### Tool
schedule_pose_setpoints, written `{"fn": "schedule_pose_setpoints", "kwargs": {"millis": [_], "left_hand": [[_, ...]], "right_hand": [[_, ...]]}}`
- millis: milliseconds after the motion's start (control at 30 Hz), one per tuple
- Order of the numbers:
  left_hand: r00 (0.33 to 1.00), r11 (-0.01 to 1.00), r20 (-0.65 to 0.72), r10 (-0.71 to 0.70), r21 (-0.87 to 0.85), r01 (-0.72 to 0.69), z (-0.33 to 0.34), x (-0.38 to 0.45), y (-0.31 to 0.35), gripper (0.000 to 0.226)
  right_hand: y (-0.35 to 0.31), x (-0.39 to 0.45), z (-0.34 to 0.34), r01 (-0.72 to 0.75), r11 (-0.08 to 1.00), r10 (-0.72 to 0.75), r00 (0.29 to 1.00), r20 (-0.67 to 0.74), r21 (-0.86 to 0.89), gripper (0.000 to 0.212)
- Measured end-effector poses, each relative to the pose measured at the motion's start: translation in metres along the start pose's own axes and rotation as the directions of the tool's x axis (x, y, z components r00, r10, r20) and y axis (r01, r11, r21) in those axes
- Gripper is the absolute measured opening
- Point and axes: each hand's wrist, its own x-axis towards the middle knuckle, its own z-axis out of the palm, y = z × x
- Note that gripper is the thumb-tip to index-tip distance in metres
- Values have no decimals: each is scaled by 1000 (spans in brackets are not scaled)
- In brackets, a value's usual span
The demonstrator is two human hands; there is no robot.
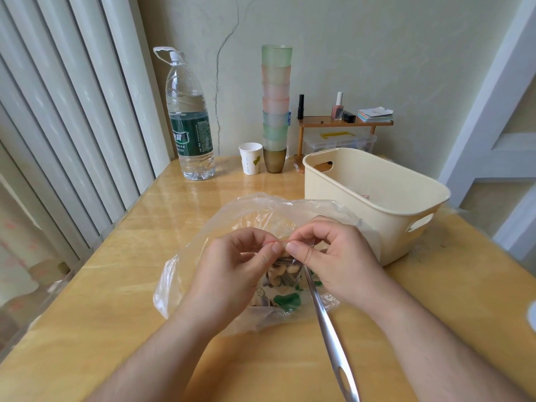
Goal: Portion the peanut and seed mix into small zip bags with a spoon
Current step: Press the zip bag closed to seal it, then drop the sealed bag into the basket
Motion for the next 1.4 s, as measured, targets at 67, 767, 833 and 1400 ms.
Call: {"fn": "schedule_pose_setpoints", "kwargs": {"millis": [67,767,833,1400], "left_hand": [[998,999,-49,-27,-46,25,-3,0,3,6],[995,947,97,-30,-316,60,3,-2,4,41],[996,930,78,-30,-363,56,2,-1,4,44],[962,884,136,237,-442,-155,30,25,93,44]], "right_hand": [[-5,0,0,-33,999,33,999,4,41,15],[-8,1,-3,-243,696,259,963,79,676,46],[-7,2,-6,-277,687,267,956,121,671,66],[-88,9,-73,69,889,20,982,-189,454,24]]}}
